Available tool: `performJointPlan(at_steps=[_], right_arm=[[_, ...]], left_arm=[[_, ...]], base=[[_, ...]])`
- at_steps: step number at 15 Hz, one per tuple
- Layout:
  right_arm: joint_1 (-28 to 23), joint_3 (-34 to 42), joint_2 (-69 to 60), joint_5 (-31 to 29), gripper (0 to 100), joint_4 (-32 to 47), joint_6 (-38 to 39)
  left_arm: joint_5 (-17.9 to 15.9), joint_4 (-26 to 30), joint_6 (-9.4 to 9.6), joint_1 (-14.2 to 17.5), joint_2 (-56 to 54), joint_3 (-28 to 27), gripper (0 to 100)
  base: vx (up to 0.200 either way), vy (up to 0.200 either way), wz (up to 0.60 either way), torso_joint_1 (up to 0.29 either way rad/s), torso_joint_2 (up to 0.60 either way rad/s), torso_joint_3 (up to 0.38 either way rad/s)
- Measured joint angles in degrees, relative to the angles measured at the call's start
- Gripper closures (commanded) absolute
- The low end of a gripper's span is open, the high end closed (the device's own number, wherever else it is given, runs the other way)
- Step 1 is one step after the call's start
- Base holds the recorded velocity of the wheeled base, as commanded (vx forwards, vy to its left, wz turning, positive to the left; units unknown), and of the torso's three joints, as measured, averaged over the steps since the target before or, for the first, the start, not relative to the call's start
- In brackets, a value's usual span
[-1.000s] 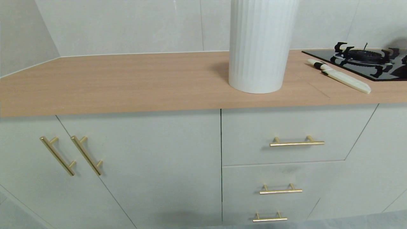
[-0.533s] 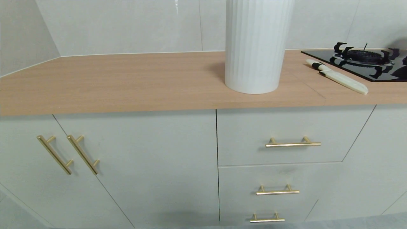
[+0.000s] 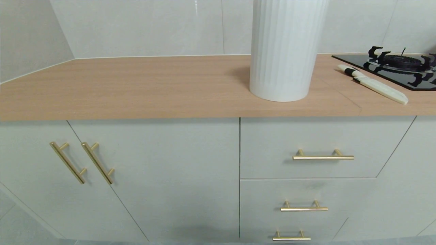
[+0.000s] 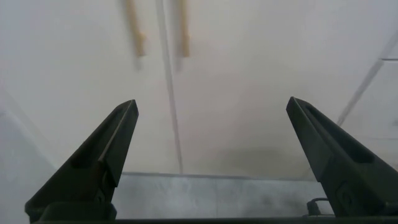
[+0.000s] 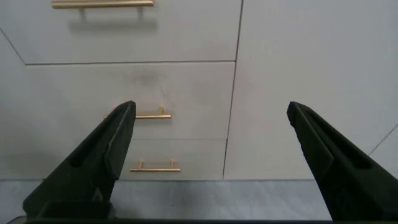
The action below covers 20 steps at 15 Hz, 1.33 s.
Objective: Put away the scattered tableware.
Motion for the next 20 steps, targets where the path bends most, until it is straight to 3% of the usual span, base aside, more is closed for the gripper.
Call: performJointPlan(at_steps=[4, 9, 20], right_arm=[[0.02, 0.0, 0.0, 0.0, 0, 0.0, 0.0], [0.05, 0.0, 0.0, -0.02, 0, 0.0, 0.0], [0.05, 0.0, 0.0, -0.02, 0, 0.0, 0.0]], left_arm=[[0.0, 0.02, 0.02, 0.0, 0.0, -0.02, 0], [0.0, 0.0, 0.02, 0.05, 0.0, 0.0, 0], [0.0, 0.0, 0.02, 0.02, 0.0, 0.0, 0]], base=[[0.0, 0.0, 0.0, 0.0, 0.0, 0.0], [0.2, 0.0, 0.0, 0.0, 0.0, 0.003], [0.0, 0.0, 0.0, 0.0, 0.0, 0.0]])
